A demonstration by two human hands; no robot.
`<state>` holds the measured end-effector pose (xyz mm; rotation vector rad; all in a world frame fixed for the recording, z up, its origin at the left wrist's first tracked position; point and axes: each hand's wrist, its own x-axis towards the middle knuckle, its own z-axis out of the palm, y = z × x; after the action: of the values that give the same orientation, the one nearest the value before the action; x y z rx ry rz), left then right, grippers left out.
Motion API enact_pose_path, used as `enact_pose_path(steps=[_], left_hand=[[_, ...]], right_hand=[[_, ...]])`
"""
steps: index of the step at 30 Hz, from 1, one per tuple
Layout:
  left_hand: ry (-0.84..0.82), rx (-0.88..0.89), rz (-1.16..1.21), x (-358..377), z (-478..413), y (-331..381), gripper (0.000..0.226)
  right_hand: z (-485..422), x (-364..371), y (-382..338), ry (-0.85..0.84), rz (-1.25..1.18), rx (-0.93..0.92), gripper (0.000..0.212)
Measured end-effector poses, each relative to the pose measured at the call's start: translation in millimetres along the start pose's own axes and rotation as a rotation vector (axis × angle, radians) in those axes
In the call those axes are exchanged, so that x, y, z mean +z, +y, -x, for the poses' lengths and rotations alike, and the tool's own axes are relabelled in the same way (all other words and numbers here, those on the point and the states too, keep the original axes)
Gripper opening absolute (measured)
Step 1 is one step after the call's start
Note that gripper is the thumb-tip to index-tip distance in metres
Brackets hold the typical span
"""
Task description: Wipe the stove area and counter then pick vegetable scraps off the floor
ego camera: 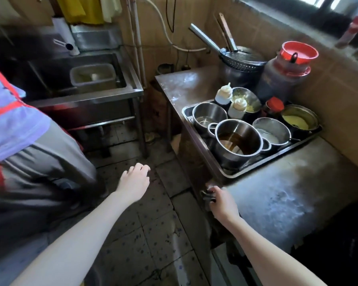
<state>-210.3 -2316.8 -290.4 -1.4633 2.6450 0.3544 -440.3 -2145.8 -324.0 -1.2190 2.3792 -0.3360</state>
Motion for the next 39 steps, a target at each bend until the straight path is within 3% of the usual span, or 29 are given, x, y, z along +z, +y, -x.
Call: enact_pose_path(steps=[11,21,30,39], left_hand=[[0.076,-0.199,0.031,-51,-14,-104,0.035],[0.207,-0.319,0.073,-93,-111,-171,0.034],[0.241,-0.328,0.015,-167,-245,-230,0.035],[0.114,-0.366,0.061,-156,-317,-270,0.036]], right_hand=[[-78,-6,-161,0.096,-0.049,-0.335,0.039],[-216,-9,-282,0.082,-0.062,-0.501,0.038],[-363,-18,-396,0.035,-0.052,-0.566,0.039],[-465,18,-446,-0.043,0.049,-0.516,0.039]])
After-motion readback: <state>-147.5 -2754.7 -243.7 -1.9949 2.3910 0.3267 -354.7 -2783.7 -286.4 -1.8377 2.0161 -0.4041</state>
